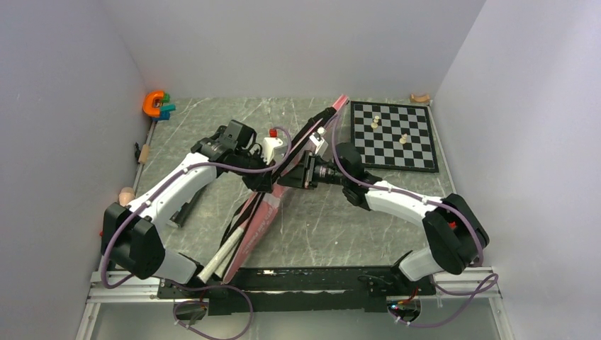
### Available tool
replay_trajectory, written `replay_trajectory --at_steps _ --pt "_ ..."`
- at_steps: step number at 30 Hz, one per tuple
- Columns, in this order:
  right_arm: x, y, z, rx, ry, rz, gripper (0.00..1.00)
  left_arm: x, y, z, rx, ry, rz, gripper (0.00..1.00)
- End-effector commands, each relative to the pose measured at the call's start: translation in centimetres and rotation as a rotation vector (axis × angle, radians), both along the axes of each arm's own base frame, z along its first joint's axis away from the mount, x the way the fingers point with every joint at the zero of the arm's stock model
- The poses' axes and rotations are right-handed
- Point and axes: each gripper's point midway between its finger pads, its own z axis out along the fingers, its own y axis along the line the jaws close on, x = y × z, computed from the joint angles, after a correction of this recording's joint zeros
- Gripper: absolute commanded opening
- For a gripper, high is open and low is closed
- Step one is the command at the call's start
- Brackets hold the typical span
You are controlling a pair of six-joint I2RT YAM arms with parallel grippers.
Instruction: Pack up the badminton gear
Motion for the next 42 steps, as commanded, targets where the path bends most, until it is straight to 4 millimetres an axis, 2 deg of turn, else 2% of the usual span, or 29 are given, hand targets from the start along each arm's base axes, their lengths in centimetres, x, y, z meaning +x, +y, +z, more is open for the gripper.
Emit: replay_trajectory --at_steps 1,4,8,11,14,21,28,36,42 --pt "0.3 -0.4 3.1 -0.011 -0.096 -0.037 0.44 2.7 -1.8 4.5 -0.120 -0.130 0.018 0.00" --pt "1.0 -1.2 4.4 -0.062 -0.146 -0.095 0.63 3.1 -2.0 4.8 -0.124 -0.118 0.039 0.00" --pt "1.4 -2.3 6.3 -0.124 -0.183 -0.141 0.72 3.9 -2.1 5.7 -0.136 -0.097 0.081 0.00" --pt "1.1 -3.2 7.3 -0.166 -0.197 -0.159 0.78 5.2 -1.3 6.0 -0.122 -0.082 0.182 0.00" --pt "0.9 -4.2 7.7 -0.221 -0.200 -0.186 0.81 5.6 -0.9 6.1 -0.130 -0.059 0.213 0.00" --pt "1.1 -6.5 7.0 -0.369 -0.192 -0.238 0.86 6.1 -0.5 7.2 -0.183 -0.108 0.316 0.00" --pt "1.7 -7.3 6.7 -0.438 -0.192 -0.276 0.94 6.3 -0.8 7.1 -0.218 -0.071 0.368 0.00" --pt "2.3 -6.5 6.7 -0.526 -0.234 -0.260 1.00 7.0 -1.3 5.6 -0.259 0.013 0.424 0.00" --pt "1.4 -4.8 5.1 -0.649 -0.337 -0.261 1.00 8.4 -2.5 3.8 -0.263 0.122 0.448 0.00"
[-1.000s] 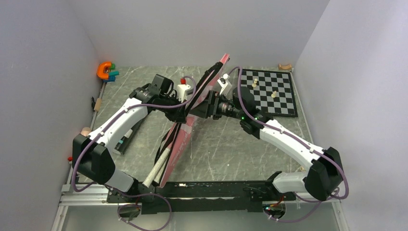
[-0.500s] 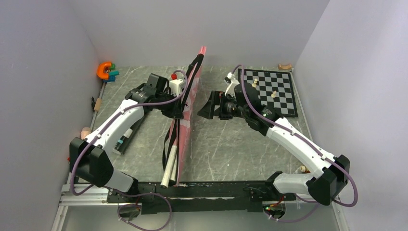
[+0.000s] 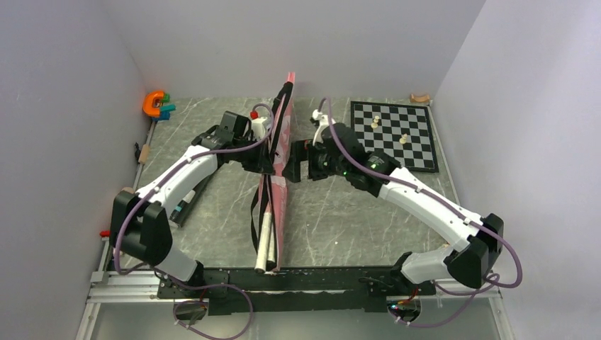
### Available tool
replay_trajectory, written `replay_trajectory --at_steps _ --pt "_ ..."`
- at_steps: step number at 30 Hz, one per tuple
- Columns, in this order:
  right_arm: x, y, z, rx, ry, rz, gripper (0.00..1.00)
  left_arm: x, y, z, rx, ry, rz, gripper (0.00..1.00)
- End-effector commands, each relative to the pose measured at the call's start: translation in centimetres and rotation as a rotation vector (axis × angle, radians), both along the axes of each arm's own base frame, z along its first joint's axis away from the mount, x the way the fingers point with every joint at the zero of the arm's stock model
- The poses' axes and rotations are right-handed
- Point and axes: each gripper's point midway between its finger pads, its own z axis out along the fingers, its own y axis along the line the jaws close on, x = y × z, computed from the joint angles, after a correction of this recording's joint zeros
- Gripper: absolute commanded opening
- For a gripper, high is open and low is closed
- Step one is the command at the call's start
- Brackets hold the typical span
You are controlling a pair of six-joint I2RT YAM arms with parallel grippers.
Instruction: Pack up the badminton gear
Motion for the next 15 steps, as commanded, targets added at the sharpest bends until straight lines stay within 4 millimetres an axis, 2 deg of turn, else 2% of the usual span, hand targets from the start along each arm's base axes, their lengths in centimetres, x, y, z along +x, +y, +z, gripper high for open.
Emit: replay_trajectory --at_steps 1,5,10,15 --pt "-0.2 0.7 -0.1 -0.114 -0.112 -0.015 1.00 2.9 -2.4 2.8 -0.122 -0.046 -0.002 0.00" --pt "-1.3 2.8 -1.2 -0.165 -0.159 0.013 1.00 3.7 -2.6 2.5 -0.122 -0.047 0.017 0.00" --pt "-1.8 5.3 -2.8 -0.275 -0.234 0.011 1.00 4.3 -2.7 2.2 -0.119 -0.045 0.036 0.00" --pt "-0.6 6.6 -5.0 -0.362 -0.276 -0.074 1.00 4.2 -2.8 2.0 -0.120 -0.041 0.029 0.00"
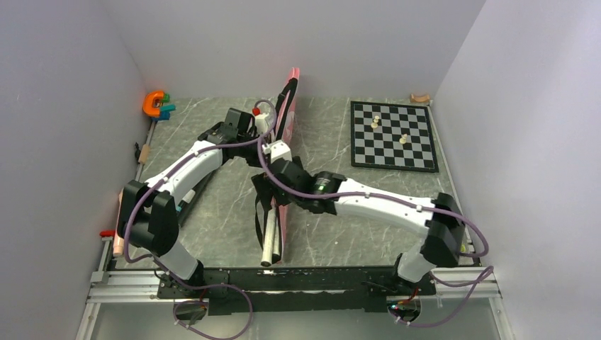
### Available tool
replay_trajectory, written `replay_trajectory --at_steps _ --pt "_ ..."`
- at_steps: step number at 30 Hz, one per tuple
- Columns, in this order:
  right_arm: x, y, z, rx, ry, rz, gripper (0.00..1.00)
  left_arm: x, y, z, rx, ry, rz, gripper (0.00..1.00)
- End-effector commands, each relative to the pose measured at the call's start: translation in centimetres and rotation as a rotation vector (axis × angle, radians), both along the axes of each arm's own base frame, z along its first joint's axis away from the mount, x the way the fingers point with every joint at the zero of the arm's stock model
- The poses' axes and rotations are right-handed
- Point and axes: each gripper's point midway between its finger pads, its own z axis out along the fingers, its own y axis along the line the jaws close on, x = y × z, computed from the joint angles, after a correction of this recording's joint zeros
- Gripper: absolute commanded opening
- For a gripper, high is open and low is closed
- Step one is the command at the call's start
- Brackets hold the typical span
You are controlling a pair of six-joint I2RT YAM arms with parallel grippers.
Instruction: Pack up the badminton gear
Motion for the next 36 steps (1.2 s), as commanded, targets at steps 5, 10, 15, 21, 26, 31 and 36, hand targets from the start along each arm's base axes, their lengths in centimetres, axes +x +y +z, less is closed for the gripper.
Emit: replay_trajectory --at_steps 5,10,15,21,26,31,36 --pt "3.9 1.8 1.1 0.032 -0.176 -0.154 0.99 1.3 -1.4 3.6 -0.094 -0.086 -0.005 0.00" --pt "4.5 3.2 0.0 0.033 -0.181 -0.143 0.93 1.0 -1.6 4.0 -0.112 -0.094 -0.012 0.00" --pt "4.4 4.4 -1.1 0.045 -0.151 -0.125 0.82 0.8 -1.5 4.3 -0.117 -0.109 -0.017 0.00" --pt "4.1 3.4 -1.5 0.040 -0.144 -0.150 0.57 0.5 -1.5 4.7 -0.127 -0.124 -0.027 0.00" --pt "4.0 1.9 -1.5 0.014 -0.149 -0.176 0.24 0.1 -1.3 5.1 -0.131 -0.143 -0.033 0.00" --pt "3.3 0.6 -1.8 -0.027 -0.146 -0.149 0.01 -0.1 -0.7 7.1 -0.137 -0.205 -0.040 0.05" --pt "2.5 -1.7 -1.5 -0.096 -0.179 -0.091 0.00 -0.3 0.3 9.0 -0.139 -0.240 -0.088 0.39"
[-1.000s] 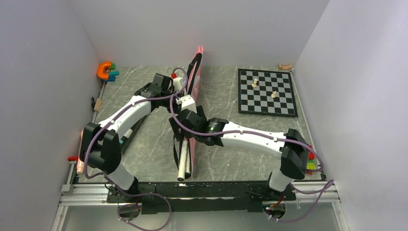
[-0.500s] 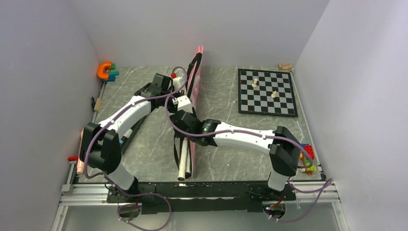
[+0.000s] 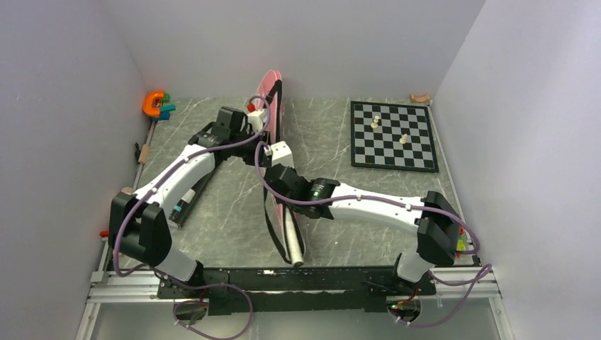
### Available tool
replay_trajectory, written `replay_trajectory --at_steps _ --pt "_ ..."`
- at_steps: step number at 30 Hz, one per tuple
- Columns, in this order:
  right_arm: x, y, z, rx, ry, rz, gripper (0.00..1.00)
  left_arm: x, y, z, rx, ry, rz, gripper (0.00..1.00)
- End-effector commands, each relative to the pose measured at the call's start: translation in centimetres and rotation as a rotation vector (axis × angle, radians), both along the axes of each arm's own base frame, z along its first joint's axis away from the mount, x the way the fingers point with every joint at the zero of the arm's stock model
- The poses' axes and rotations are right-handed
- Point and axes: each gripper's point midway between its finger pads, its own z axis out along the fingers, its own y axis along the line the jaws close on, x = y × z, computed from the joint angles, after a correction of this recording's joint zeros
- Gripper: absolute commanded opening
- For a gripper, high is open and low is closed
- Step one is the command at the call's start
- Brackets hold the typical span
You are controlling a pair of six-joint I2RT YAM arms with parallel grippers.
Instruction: Pack up the badminton gear
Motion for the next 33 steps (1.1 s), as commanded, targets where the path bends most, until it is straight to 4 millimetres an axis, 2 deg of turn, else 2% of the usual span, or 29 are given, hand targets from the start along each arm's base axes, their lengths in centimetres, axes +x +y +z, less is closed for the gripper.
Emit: replay_trajectory --at_steps 1,4,8,13,16,21,24,27,33 --pt "-0.6 -3.2 0.7 -0.101 -0.046 0.044 0.00 0.2 0.0 7.5 -0.104 -0.195 -0.108 0.45" --pt "-1.0 -5.5 -0.3 -0.186 -0.079 0.064 0.00 -0.3 1.2 8.2 -0.102 -0.186 -0.171 0.55" --pt "-1.7 -7.2 -0.9 -0.214 -0.132 0.091 0.00 -0.9 2.9 8.8 -0.069 -0.255 -0.299 0.59" --pt "-2.4 -8.0 0.3 -0.265 -0.246 0.112 0.00 -0.5 5.3 9.5 0.085 -0.396 -0.412 0.59" --pt "-2.2 -8.4 1.6 -0.344 -0.334 0.101 0.00 0.0 6.3 10.8 0.151 -0.480 -0.453 0.59" --pt "-2.0 -8.9 5.3 -0.517 -0.565 0.069 0.00 0.1 6.2 14.6 0.120 -0.711 -0.526 0.59" --pt "-2.3 -9.2 6.2 -0.597 -0.660 0.051 0.00 0.0 6.4 15.5 0.129 -0.821 -0.555 0.59" --pt "-3.1 -9.4 6.5 -0.670 -0.742 0.055 0.00 -0.1 6.8 15.5 0.170 -0.929 -0.635 0.61" --pt "-4.4 -10.2 7.5 -0.807 -0.895 0.028 0.00 0.5 7.4 14.5 0.278 -1.043 -0.727 0.78"
